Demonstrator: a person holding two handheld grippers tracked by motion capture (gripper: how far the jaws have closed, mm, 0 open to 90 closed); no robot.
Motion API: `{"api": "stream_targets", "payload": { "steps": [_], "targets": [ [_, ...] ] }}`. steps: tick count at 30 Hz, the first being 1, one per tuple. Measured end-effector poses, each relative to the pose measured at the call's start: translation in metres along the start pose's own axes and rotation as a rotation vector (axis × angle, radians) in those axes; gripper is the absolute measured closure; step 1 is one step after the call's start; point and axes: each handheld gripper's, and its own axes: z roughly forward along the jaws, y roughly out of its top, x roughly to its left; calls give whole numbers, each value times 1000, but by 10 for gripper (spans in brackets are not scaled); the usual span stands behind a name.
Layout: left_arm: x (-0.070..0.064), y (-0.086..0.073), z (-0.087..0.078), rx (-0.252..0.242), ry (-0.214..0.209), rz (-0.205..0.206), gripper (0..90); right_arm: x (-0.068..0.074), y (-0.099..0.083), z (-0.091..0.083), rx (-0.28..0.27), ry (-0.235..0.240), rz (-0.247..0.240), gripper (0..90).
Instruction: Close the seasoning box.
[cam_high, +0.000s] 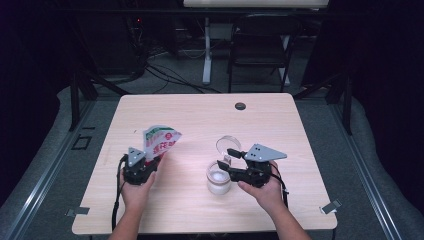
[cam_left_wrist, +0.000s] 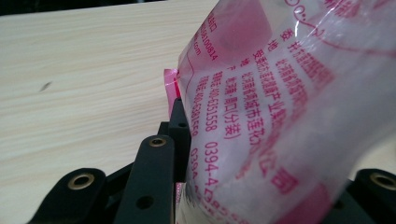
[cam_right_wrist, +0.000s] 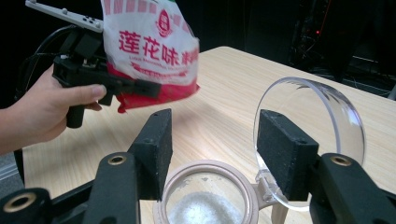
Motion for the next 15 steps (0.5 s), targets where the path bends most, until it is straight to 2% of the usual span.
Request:
{"api": "stream_targets", "payload": {
  "steps": [6, 8, 14, 15],
  "targets": [
    [26, -4, -8, -4, 93, -76, 714, 0, 1, 0, -12, 3, -4, 470],
    [33, -6, -10, -1, 137, -99, 714, 1, 2, 0, -15, 2, -11, 471],
    [50, -11, -17, -14, 218, -172, 713, 0, 1, 2, -9, 7, 3, 479],
    [52, -11, -18, -12, 234, -170, 713, -1, 1, 3, -5, 10, 10, 480]
  ]
}}
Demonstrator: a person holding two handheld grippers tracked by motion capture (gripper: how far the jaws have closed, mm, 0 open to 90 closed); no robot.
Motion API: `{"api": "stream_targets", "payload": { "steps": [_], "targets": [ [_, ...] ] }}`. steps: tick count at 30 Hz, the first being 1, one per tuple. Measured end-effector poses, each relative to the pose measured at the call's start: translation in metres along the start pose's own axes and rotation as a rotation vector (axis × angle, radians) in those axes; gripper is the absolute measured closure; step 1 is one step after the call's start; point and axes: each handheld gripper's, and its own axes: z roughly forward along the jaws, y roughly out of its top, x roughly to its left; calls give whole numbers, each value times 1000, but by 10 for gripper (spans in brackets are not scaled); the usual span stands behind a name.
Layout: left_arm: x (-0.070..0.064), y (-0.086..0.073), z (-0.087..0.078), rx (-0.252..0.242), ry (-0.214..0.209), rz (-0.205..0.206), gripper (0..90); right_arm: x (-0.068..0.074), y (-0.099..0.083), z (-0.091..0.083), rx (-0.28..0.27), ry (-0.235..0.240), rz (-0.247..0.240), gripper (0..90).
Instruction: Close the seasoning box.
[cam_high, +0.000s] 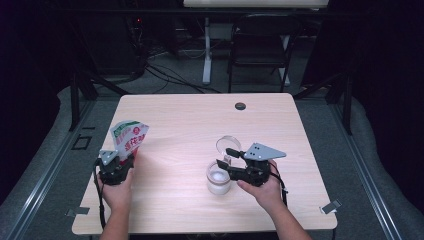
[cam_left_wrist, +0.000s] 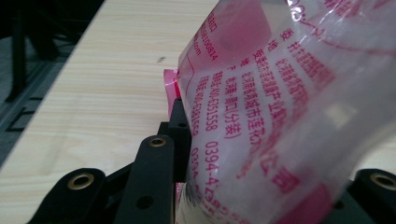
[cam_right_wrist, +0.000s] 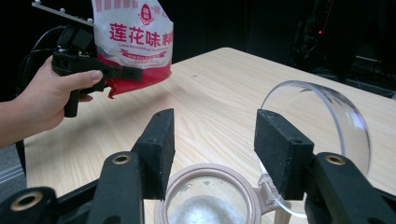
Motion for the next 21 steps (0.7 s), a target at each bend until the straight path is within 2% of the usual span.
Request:
{"api": "stream_targets", "payload": {
  "steps": [1, 2, 4, 8, 14, 16, 17, 19, 21],
  "targets": [
    [2, 0, 0, -5, 19, 1, 713, 0, 0, 0, 0, 0, 5, 480],
    [2, 0, 0, -5, 19, 1, 713, 0, 0, 1, 1, 0, 5, 480],
    [7, -1, 0, 12, 51, 1, 712, -1, 0, 1, 5, -2, 4, 481],
    [11, -4, 3, 36, 83, 2, 711, 0, 0, 2, 8, -9, 0, 488],
    [15, -7, 10, 101, 91, -37, 708, -1, -1, 1, 10, -5, -3, 531],
    [18, -8, 11, 115, 90, -65, 707, -1, -1, 0, 8, -3, -3, 543],
    [18, -8, 11, 115, 90, -65, 706, -1, -1, 0, 8, -3, -3, 543],
    [22, -9, 11, 128, 84, -103, 702, -1, 0, 0, 4, 0, 1, 550],
    [23, -9, 10, 129, 86, -112, 688, -1, 0, -1, 3, 1, 2, 551]
  ]
}}
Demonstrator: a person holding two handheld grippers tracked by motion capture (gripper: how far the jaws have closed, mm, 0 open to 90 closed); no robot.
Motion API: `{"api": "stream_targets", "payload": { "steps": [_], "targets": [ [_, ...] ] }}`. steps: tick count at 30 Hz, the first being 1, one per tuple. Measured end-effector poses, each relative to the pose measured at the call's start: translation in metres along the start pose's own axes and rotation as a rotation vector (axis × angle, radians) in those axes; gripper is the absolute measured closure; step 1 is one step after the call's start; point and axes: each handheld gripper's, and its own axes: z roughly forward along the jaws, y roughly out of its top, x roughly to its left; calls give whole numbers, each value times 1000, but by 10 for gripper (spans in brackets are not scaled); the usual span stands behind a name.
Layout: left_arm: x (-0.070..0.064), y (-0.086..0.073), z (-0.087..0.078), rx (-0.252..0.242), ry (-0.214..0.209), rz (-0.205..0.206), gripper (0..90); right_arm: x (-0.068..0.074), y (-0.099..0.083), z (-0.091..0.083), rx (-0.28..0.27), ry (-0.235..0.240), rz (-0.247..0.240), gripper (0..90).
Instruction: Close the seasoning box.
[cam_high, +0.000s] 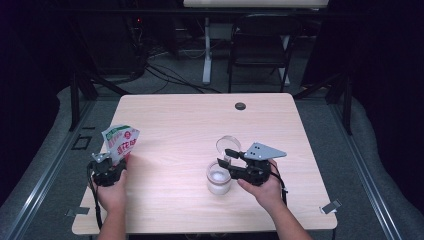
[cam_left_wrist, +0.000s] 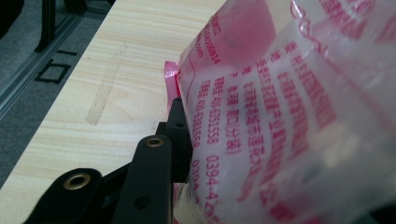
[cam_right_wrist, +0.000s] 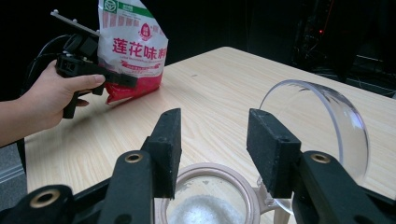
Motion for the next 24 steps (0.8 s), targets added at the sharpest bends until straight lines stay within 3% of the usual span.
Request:
{"api": "stream_targets", "payload": {
  "steps": [5, 9, 14, 15, 17, 20, 24],
  "targets": [
    [0, 1, -3, -9, -21, -30, 552, 0, 1, 0, -1, -1, -1, 551],
    [-3, 1, -4, -30, -22, -19, 450, -1, 0, 1, 3, -5, -1, 546],
    [-7, 1, -7, -46, -18, 1, 405, -1, 0, 1, 1, -9, -2, 531],
    [-12, 2, -10, -58, -4, 35, 404, -1, 1, 1, 0, -11, 1, 528],
    [-14, 3, -12, -67, -3, 45, 404, -1, 1, 0, -6, -13, 2, 525],
    [-23, 5, -20, -112, -8, 92, 401, -1, 2, -1, -10, -11, 0, 526],
    [-33, 8, -29, -138, -22, 152, 402, 0, 6, -4, -11, -13, -4, 536]
  ]
}}
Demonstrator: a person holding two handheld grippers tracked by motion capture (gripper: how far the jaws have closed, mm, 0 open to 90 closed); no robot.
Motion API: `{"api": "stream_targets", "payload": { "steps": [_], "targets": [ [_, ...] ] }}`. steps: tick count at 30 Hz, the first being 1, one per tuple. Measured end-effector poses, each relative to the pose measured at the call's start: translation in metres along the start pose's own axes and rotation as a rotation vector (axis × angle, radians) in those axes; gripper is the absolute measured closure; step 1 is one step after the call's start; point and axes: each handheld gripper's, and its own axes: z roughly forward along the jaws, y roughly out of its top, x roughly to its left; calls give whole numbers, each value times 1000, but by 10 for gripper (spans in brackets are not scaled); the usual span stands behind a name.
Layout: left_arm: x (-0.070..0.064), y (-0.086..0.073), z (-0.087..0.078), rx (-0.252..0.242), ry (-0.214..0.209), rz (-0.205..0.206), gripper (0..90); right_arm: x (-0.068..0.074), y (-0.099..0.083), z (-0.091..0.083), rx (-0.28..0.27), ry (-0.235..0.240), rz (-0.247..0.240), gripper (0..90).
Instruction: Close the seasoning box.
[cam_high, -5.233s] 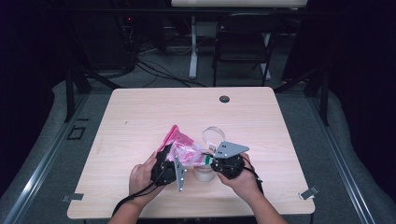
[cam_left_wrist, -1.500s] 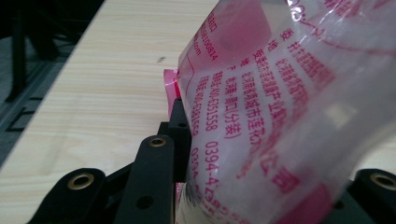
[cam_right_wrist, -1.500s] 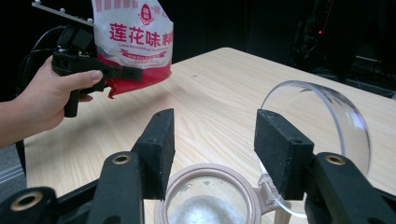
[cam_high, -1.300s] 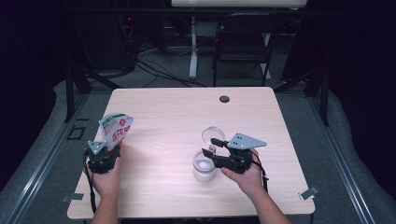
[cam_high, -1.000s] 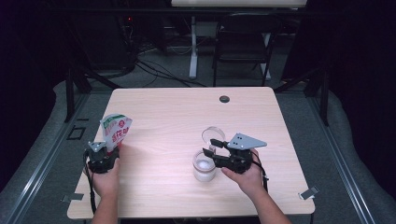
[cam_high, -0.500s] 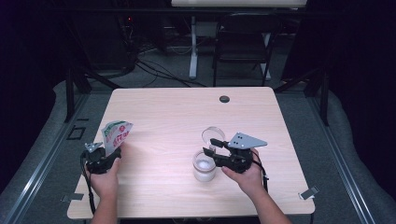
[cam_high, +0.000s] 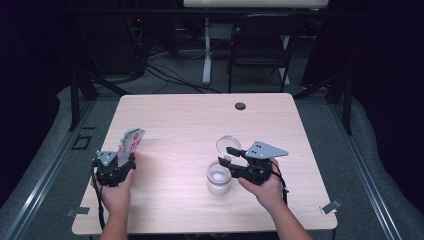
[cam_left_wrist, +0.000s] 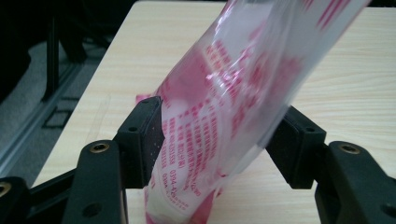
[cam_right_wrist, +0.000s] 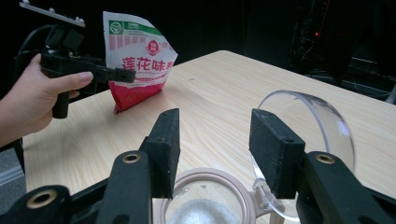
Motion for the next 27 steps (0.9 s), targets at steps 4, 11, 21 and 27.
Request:
{"api": "stream_targets", "payload": {
  "steps": [4, 11, 21, 27],
  "targets": [
    [-14, 4, -6, -4, -48, 43, 399, 0, 4, -4, 22, -26, -3, 573],
    [-37, 7, -10, 0, -123, 124, 385, -6, 8, -13, 29, -46, 3, 646],
    [-71, 3, -7, 33, -205, 228, 374, -17, 11, -25, 34, -99, 5, 699],
    [-78, 2, -7, 37, -235, 238, 377, -25, 8, -28, 39, -114, 29, 694]
  ]
}}
